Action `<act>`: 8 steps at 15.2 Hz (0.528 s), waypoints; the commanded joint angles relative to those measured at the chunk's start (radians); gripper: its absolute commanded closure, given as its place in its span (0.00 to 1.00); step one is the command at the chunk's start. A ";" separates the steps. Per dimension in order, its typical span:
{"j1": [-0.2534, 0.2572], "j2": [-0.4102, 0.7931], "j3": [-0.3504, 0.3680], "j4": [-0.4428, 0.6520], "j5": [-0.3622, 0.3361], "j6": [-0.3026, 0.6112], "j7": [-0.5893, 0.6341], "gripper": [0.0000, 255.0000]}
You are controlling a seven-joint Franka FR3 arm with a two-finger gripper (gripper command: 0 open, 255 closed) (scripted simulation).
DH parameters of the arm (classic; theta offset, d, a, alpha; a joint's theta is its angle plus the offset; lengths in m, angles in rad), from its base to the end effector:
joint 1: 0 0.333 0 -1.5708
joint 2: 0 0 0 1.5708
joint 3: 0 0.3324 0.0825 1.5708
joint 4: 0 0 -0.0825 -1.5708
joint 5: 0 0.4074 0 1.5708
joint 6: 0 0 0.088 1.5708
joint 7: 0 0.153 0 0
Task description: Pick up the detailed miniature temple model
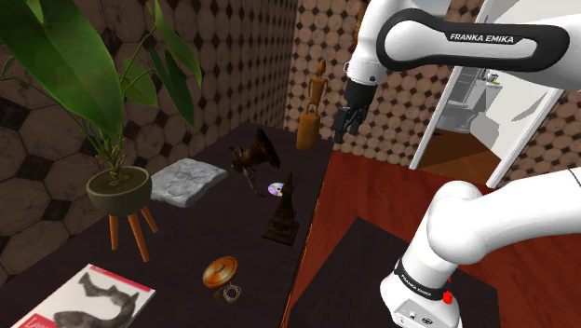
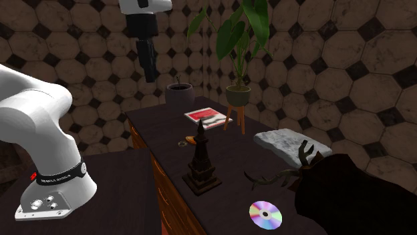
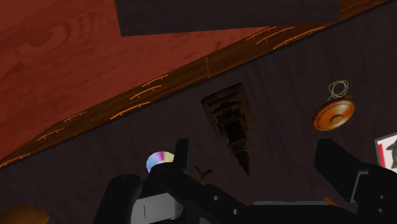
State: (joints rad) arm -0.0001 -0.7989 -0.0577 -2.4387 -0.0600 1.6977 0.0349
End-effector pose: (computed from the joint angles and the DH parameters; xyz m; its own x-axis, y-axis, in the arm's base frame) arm 0.3274 -0.0298 0.5300 0.9959 -0.0699 0.0577 -0.0710 -0.9973 0.0165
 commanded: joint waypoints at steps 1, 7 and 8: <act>0.000 0.000 0.000 0.000 0.000 0.000 0.000 0.00; 0.041 -0.002 -0.044 -0.220 -0.024 0.353 -0.113 0.00; 0.048 0.008 -0.053 -0.250 -0.028 0.416 -0.132 0.00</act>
State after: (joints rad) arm 0.0419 -0.7990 -0.0995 -2.6578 -0.0828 2.0445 -0.0739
